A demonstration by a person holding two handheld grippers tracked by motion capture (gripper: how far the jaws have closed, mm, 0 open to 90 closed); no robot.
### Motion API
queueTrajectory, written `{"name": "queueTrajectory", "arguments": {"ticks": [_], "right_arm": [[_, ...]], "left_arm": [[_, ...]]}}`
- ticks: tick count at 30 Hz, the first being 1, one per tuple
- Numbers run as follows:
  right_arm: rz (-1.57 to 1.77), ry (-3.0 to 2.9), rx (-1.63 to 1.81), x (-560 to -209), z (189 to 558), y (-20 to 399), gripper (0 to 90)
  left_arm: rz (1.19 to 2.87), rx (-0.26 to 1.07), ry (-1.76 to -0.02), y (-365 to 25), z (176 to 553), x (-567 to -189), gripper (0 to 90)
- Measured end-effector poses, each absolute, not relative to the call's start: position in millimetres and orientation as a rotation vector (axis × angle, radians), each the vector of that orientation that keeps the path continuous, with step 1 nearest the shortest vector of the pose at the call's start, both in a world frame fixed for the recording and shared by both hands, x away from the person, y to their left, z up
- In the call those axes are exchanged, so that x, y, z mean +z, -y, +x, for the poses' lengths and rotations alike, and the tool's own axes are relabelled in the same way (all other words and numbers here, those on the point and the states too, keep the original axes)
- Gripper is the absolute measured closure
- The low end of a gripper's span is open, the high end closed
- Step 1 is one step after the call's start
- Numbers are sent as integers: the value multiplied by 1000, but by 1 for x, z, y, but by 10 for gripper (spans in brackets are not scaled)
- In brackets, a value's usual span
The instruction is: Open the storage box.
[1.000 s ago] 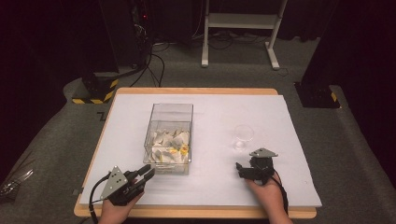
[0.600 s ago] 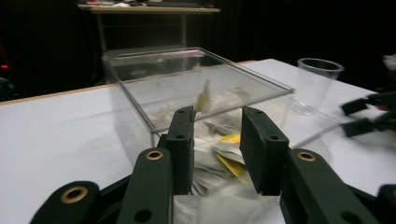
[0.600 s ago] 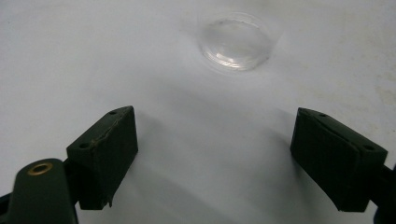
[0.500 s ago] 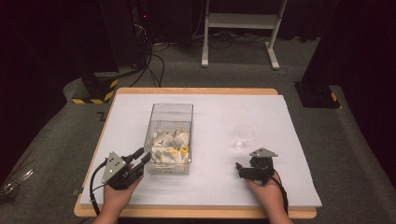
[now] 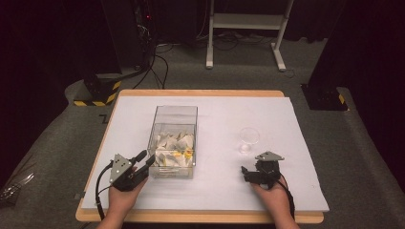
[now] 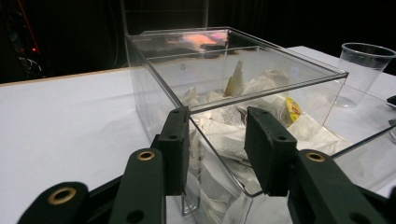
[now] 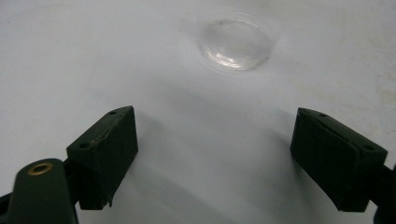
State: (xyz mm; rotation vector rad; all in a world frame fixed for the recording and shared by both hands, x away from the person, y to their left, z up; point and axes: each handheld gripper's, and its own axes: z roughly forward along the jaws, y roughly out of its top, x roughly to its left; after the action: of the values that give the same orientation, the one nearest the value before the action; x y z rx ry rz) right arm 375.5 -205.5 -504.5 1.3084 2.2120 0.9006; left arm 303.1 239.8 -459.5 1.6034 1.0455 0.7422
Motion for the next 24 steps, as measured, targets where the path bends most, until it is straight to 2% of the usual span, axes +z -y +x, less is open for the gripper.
{"name": "queueTrajectory", "arguments": {"ticks": [24], "right_arm": [[1307,-2212,900,-505,375,205,148]], "left_arm": [[1606,739,-1090,-237,312,-467,564]]}}
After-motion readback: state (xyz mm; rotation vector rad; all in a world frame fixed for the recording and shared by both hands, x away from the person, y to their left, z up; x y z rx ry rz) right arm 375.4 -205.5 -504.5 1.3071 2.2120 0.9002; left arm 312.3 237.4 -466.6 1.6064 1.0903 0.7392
